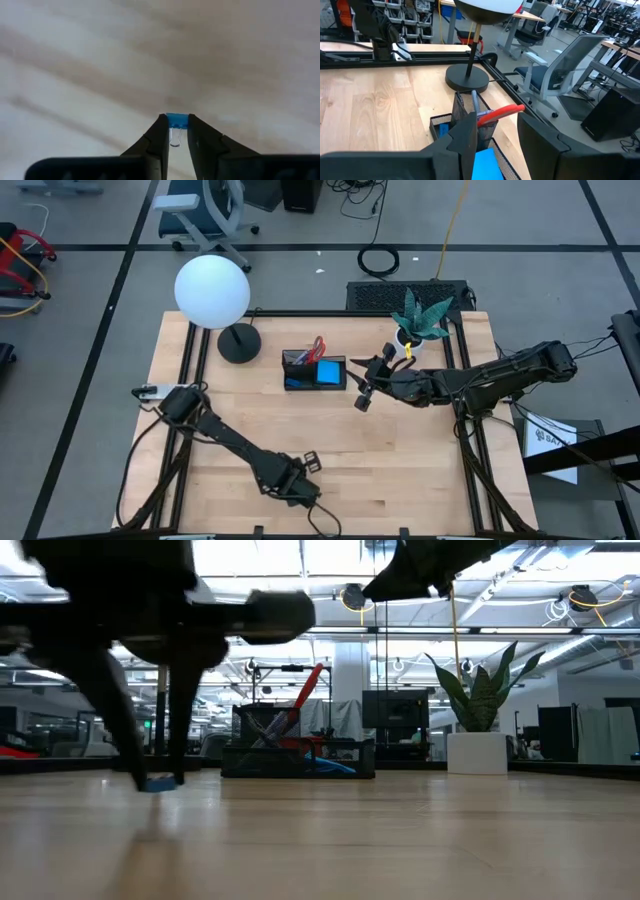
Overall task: Pick and place office supplies into organizer
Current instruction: Put the blue binder clip into the black mesh organizer
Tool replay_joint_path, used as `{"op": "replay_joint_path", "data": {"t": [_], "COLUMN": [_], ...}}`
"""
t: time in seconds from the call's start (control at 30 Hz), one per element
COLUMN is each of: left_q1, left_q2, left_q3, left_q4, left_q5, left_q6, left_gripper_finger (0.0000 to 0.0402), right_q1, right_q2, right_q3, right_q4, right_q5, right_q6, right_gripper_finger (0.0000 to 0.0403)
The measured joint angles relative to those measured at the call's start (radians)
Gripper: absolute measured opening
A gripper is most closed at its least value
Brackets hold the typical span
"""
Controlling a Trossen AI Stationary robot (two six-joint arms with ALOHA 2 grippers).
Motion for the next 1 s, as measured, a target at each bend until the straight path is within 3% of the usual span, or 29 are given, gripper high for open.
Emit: {"op": "replay_joint_path", "data": {"t": [0.27,0.5,0.8,1.0], "left_q1": [0.073,0.127,0.18,0.215], "left_q2": [-0.001,-0.002,-0.003,-0.004], "left_q3": [0.0,0.001,0.002,0.002], "left_q4": [-0.075,-0.11,-0.19,-0.235], "left_q5": [-0.103,-0.132,-0.266,-0.301], "left_q6": [-0.069,-0.099,-0.13,-0.146], "left_gripper_finger": [0.0055,0.0055,0.0047,0.0015], "right_q1": [0.0,0.0,0.0,0.0], "right_q2": [0.0,0.0,0.0,0.0], "right_q3": [-0.016,-0.016,-0.016,-0.017], "right_q4": [-0.001,-0.001,-0.001,-0.001], "right_q5": [0.0,0.0,0.0,0.0], "right_q6": [0.0,0.0,0.0,0.0], "right_gripper_finger": [0.0132,0.0132,0.0132,0.0132]}}
